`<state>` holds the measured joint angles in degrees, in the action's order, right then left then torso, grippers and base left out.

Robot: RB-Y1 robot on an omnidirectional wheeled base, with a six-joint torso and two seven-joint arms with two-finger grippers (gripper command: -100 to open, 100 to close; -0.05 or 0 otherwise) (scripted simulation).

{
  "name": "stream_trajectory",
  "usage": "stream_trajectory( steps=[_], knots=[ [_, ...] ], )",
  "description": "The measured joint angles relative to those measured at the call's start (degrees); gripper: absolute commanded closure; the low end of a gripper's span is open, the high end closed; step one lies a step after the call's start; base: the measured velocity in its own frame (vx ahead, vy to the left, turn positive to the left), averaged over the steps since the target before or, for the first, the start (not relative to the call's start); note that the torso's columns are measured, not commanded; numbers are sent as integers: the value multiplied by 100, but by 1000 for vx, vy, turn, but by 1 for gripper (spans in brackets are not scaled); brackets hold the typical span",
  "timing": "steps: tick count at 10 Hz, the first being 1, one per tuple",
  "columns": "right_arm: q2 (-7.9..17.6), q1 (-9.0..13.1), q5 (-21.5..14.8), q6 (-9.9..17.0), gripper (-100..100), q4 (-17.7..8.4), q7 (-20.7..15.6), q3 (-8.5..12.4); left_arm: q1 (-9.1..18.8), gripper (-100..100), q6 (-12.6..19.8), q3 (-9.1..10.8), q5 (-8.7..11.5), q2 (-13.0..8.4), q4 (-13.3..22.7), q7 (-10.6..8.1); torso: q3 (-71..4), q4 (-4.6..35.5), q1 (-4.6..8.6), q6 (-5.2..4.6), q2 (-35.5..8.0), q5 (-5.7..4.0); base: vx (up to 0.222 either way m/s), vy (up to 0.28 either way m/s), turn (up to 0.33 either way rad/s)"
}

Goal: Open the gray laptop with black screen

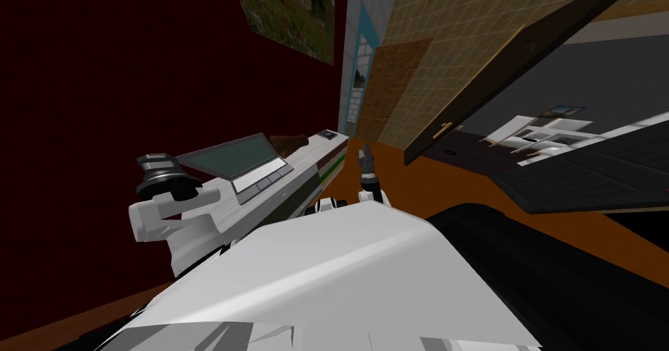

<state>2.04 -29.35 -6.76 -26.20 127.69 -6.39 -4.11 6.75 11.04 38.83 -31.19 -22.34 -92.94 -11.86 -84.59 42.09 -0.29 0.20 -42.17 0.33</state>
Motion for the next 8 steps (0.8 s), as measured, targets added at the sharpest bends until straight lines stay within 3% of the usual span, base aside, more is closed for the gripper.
stream_trajectory(
  steps=[8],
  knots=[
    [0, 1, 0, 0, 0, 0, 0, 0, -170, 100, -1297, 302, -418, 477, 10, -211, -8, 8, 11, -39, 3, -20, 41, -41, 97]
  ],
)
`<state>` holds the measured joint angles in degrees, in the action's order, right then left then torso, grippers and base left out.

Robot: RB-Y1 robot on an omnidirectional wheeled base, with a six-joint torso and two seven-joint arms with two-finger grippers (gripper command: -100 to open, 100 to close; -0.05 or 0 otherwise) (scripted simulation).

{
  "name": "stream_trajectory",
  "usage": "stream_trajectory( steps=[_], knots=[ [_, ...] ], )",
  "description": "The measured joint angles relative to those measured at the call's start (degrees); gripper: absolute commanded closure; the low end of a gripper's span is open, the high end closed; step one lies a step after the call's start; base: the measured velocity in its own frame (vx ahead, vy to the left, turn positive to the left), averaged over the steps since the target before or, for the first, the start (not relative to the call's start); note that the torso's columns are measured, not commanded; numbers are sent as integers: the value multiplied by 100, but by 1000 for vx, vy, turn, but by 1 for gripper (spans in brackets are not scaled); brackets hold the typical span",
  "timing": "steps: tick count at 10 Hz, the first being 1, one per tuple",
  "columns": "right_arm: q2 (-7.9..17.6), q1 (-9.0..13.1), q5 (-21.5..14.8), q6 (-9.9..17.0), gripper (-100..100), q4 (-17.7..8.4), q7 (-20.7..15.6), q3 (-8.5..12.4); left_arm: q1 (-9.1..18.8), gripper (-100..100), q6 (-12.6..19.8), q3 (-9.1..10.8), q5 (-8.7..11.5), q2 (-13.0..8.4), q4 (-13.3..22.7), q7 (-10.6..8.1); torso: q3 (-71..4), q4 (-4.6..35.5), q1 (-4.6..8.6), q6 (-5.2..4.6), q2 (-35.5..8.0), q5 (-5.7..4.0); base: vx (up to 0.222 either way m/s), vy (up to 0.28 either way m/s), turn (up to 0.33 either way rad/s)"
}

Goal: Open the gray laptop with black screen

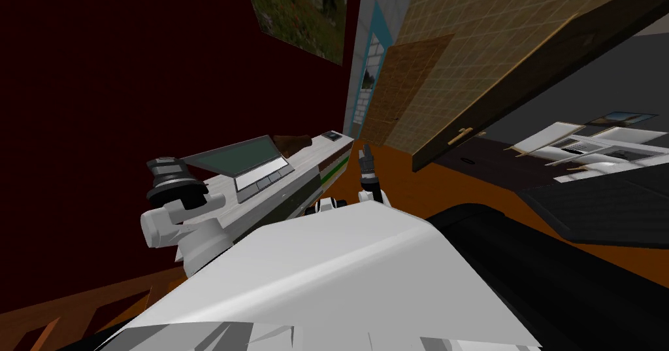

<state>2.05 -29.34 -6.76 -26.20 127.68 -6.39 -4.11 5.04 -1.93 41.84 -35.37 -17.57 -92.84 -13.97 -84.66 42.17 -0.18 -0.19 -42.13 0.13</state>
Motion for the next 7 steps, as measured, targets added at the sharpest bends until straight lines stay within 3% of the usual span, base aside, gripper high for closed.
stream_trajectory(
  steps=[6, 7],
  knots=[
    [0, 0, 0, 0, 0, 0, 0, 0, -51, 100, -1000, 285, -379, 425, 68, -137, -2, -5, 6, -11, 6, 3, 34, -36, 79],
    [0, 0, 0, 0, 0, 0, 0, 0, -53, -100, -1040, 292, -380, 428, 64, -134, -5, -2, 5, -3, 8, -2, 12, -1, 27]
  ],
)
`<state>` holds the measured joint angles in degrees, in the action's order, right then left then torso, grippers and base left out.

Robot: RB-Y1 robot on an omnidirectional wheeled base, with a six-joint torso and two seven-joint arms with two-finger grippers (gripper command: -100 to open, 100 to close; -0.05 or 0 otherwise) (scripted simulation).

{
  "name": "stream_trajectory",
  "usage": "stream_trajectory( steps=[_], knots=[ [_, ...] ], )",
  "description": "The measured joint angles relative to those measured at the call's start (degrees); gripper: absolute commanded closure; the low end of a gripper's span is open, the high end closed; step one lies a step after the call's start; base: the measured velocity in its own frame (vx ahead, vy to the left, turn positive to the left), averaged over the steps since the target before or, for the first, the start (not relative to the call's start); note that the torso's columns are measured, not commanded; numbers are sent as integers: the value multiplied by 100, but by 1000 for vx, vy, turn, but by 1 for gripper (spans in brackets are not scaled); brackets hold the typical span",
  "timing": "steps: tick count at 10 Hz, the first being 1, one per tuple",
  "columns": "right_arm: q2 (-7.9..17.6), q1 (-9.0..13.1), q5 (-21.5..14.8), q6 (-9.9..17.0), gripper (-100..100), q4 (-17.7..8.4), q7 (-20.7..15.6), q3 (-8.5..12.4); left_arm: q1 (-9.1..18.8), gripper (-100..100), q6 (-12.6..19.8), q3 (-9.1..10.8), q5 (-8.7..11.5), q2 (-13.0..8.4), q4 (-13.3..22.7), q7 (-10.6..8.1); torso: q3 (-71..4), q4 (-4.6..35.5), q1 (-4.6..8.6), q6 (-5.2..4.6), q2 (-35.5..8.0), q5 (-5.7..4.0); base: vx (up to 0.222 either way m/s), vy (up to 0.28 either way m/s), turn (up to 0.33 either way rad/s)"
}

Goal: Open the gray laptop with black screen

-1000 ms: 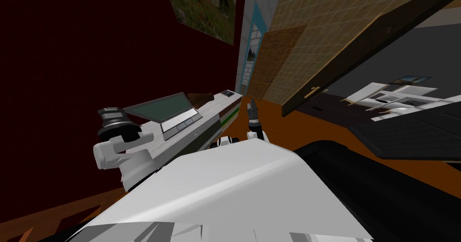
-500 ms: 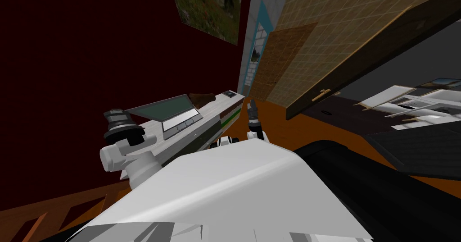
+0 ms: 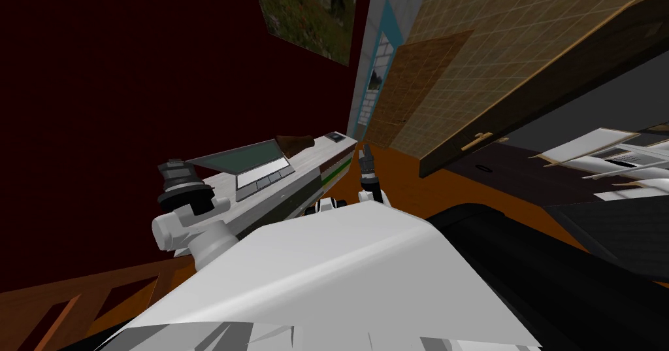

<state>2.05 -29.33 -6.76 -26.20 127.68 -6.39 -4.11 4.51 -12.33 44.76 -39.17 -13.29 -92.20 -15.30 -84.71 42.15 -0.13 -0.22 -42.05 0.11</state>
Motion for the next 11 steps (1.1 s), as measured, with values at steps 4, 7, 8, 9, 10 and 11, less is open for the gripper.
stream_trajectory(
  steps=[4, 7, 8, 9, 10, 11],
  knots=[
    [0, -1, 0, 0, 0, 0, 0, 0, -99, -100, -326, 36, -29, 178, -17, 120, 15, 13, 14, 22, -24, -11, 39, 4, 15],
    [0, 0, 0, 0, 0, 0, 0, 0, -92, -100, -343, 22, -53, 175, -35, 142, 18, 16, 7, 18, -29, -11, 15, 22, -35],
    [1, 0, 0, 0, 0, 0, 0, 0, -59, -100, -256, 13, -62, 117, -25, 118, 13, 14, 7, 16, -21, -11, 11, 37, -52],
    [1, 0, 0, 0, 0, 0, 0, 0, -21, -100, -160, -13, -73, 37, -17, 86, 9, 14, 11, 16, -17, -14, -6, 6, -20],
    [0, 0, 0, 0, 0, 0, 0, 0, -17, 100, -135, -15, -74, 27, -17, 78, 13, 14, 24, 20, -22, -15, -4, -19, 101],
    [0, -1, 0, 0, 0, 0, 0, 0, -43, 100, -228, 28, -60, 87, 19, 108, 17, 17, 42, 16, -28, -22, -12, -31, 85]
  ],
)
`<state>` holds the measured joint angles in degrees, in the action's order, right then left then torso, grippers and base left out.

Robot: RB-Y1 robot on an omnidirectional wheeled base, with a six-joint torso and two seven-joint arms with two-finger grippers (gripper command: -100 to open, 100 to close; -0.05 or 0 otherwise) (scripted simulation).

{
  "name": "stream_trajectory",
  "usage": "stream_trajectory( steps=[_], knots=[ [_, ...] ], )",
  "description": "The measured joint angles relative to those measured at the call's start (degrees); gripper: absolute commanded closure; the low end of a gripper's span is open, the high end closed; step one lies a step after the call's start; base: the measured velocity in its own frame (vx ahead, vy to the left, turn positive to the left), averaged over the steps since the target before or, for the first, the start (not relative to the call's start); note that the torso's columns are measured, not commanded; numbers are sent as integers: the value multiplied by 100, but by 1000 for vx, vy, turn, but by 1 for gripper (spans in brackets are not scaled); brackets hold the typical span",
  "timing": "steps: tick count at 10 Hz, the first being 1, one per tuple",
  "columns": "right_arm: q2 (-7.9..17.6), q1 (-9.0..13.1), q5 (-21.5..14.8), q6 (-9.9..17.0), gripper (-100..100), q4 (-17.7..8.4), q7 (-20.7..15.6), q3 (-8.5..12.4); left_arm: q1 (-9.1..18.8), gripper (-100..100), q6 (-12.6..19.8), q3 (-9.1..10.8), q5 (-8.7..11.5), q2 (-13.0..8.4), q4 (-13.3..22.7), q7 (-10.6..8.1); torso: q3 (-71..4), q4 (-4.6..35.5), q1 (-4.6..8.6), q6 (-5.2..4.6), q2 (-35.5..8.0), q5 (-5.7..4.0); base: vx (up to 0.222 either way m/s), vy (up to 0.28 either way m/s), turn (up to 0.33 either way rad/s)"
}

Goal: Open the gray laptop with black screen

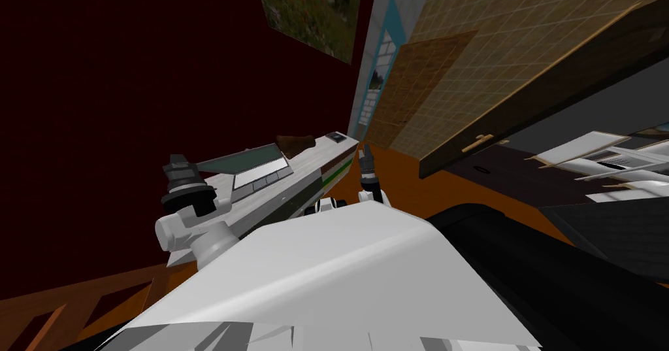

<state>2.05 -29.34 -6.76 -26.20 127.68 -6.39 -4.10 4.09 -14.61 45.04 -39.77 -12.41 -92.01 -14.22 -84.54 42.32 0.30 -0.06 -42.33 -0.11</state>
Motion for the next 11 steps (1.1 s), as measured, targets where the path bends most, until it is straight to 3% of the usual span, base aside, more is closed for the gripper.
stream_trajectory(
  steps=[2, 11],
  knots=[
    [-1, 1, 0, 0, 0, 0, 0, -1, -55, 100, -124, 22, 13, 82, -12, 37, -1, 1, -9, -3, 1, -1, 13, -8, 41],
    [0, 1, 0, 0, 0, 0, 0, -1, -200, 100, -1336, 395, 239, 655, -3, 290, -3, -4, -28, 0, 4, 11, 17, -14, 48]
  ],
)
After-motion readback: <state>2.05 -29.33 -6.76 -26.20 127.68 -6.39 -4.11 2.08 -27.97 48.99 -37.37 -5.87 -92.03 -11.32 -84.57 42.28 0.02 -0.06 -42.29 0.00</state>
